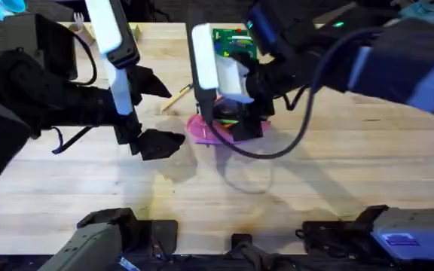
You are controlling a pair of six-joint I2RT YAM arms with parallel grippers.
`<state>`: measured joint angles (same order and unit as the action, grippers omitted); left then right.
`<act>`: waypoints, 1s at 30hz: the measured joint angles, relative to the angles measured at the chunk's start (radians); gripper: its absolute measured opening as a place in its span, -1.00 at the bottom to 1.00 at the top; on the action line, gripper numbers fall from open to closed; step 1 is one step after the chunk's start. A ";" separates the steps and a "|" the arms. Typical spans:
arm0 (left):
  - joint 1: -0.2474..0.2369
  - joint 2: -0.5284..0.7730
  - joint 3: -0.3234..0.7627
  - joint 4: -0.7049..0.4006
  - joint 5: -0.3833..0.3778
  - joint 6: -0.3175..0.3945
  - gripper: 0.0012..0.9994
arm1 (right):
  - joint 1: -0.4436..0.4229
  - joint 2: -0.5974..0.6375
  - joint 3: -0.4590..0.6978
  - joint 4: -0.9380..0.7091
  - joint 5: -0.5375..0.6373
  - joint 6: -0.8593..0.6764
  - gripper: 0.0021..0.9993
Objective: Unzip the bag, pick up the pens from the table one at a time and place them inside, then zip the bag closed.
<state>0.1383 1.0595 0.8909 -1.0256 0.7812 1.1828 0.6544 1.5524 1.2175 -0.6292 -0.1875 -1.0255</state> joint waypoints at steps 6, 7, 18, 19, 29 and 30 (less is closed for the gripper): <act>0.000 0.000 0.000 0.000 0.000 -0.001 0.99 | 0.000 -0.099 0.000 -0.001 0.000 0.086 1.00; 0.000 0.000 0.000 0.020 -0.024 -0.034 0.99 | 0.000 -0.148 0.000 -0.003 0.000 0.140 1.00; 0.002 0.000 0.000 0.206 -0.252 -0.403 0.99 | 0.000 -0.328 0.000 -0.009 0.000 0.490 1.00; 0.002 0.000 0.000 0.214 -0.264 -0.421 0.99 | 0.000 -0.340 0.000 -0.015 0.000 0.519 1.00; 0.002 0.000 0.000 0.233 -0.340 -0.480 0.98 | 0.000 -0.445 0.000 -0.125 -0.001 0.656 1.00; 0.000 0.000 0.000 0.233 -0.347 -0.482 0.98 | 0.000 -0.454 0.000 -0.132 0.000 0.660 1.00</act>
<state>0.1382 1.0595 0.8913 -0.7921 0.4340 0.7009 0.6544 1.0981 1.2175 -0.7611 -0.1879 -0.3651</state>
